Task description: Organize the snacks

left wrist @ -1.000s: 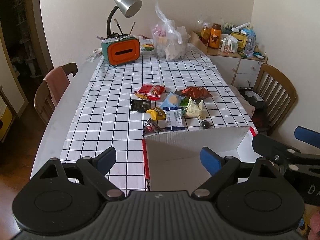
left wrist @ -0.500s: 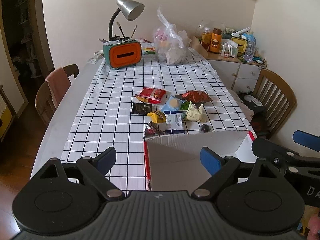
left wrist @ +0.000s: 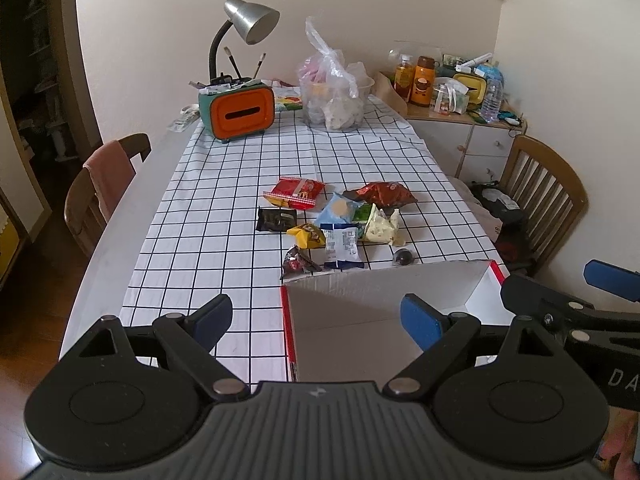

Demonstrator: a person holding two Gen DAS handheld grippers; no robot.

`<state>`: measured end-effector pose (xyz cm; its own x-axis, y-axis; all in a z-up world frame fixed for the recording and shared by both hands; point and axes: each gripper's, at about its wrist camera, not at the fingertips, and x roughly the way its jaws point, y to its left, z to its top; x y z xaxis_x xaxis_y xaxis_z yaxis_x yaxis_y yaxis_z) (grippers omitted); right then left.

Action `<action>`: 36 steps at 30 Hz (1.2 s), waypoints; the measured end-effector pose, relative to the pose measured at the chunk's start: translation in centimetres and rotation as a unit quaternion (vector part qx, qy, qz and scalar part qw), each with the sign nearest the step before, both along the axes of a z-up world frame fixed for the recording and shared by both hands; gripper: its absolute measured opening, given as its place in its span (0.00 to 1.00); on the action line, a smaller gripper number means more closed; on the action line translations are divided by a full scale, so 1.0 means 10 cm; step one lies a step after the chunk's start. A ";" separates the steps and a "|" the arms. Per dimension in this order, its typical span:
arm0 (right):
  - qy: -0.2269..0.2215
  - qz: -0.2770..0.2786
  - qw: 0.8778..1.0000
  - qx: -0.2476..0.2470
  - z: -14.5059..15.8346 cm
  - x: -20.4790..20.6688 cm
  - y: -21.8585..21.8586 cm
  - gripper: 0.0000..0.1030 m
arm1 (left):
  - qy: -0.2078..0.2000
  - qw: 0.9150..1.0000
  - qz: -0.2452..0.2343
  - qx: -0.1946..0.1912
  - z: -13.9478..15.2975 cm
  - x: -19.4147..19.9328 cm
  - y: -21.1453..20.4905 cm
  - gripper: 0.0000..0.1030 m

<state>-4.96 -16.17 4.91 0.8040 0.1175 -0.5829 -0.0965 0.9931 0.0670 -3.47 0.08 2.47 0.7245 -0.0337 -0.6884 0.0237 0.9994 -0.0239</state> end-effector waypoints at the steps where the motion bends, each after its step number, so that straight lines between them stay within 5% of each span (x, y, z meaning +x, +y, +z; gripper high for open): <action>1: 0.001 -0.001 1.000 0.000 0.00 0.00 0.00 0.99 | 0.001 1.000 -0.002 0.000 0.00 0.00 -0.01 0.89; 21: 0.000 -0.013 1.000 -0.015 -0.04 0.01 -0.19 0.98 | 0.014 1.000 -0.028 -0.003 -0.08 0.19 -0.19 0.89; 36: 0.115 0.026 0.993 0.016 -0.25 1.02 -0.42 0.95 | 0.087 0.996 0.007 0.022 -0.33 0.96 -0.02 0.89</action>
<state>5.21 -20.41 2.42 0.6422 0.1776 -0.7457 -0.1262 0.9840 0.1257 6.17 -0.13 -0.82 0.5936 0.0096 -0.8047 0.0081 0.9998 0.0179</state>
